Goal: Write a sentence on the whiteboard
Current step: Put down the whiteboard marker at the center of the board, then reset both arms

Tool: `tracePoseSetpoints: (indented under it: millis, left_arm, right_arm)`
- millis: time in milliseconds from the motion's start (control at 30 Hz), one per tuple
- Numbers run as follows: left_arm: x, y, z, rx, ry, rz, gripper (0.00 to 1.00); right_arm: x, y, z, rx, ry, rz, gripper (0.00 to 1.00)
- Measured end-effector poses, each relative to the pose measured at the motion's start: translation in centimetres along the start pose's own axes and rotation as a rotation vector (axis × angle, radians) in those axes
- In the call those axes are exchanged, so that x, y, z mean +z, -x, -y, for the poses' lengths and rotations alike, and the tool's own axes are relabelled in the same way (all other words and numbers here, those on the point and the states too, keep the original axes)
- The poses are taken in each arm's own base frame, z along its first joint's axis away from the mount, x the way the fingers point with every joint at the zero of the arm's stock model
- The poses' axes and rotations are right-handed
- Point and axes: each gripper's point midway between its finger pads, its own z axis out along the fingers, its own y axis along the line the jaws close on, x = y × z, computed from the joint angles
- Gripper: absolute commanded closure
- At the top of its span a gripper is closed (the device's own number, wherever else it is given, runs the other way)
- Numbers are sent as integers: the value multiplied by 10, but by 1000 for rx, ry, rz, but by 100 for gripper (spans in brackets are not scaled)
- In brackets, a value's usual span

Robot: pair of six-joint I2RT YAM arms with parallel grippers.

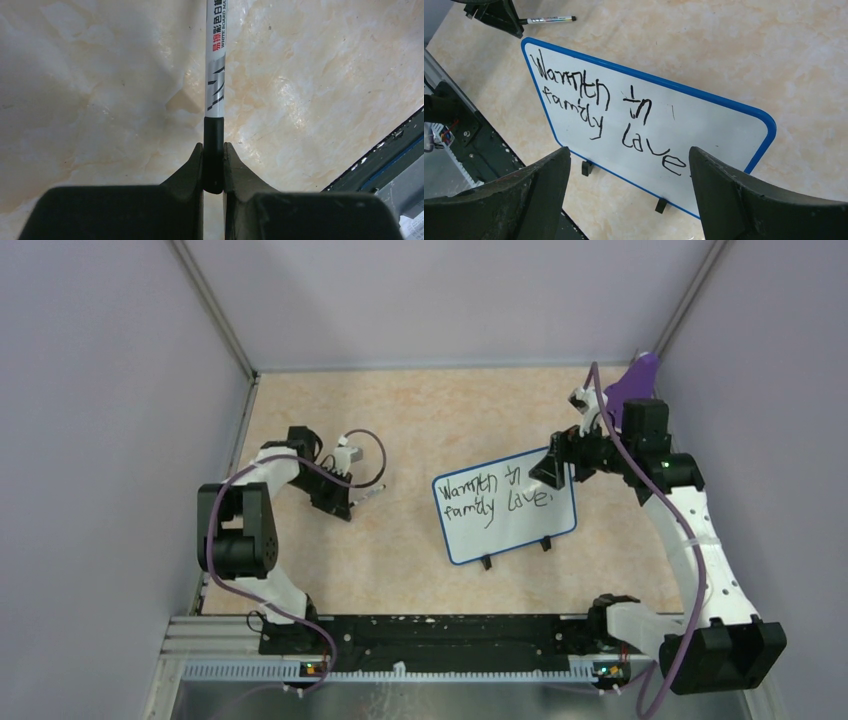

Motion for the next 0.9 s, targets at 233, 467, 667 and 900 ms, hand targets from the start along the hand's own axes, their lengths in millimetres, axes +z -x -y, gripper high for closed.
tracePoseSetpoints:
  millis: [233,467,667,900]
  left_arm:
    - [11,-10,-3,-6,-14,-30,74]
    - [16,-22,-3,-12,-16,-64,58]
    - [15,-22,3,-18,-42,-60,46]
    - [8,-14,9,-14,-61,-43,2]
  right_arm:
    - [-1,0,2,-13,-12,0,15]
    - [-1,0,2,-16,-12,0,15]
    - [-1,-2,2,-18,-11,-7,15]
    - [-4,-5,6,-8,-22,-13,14]
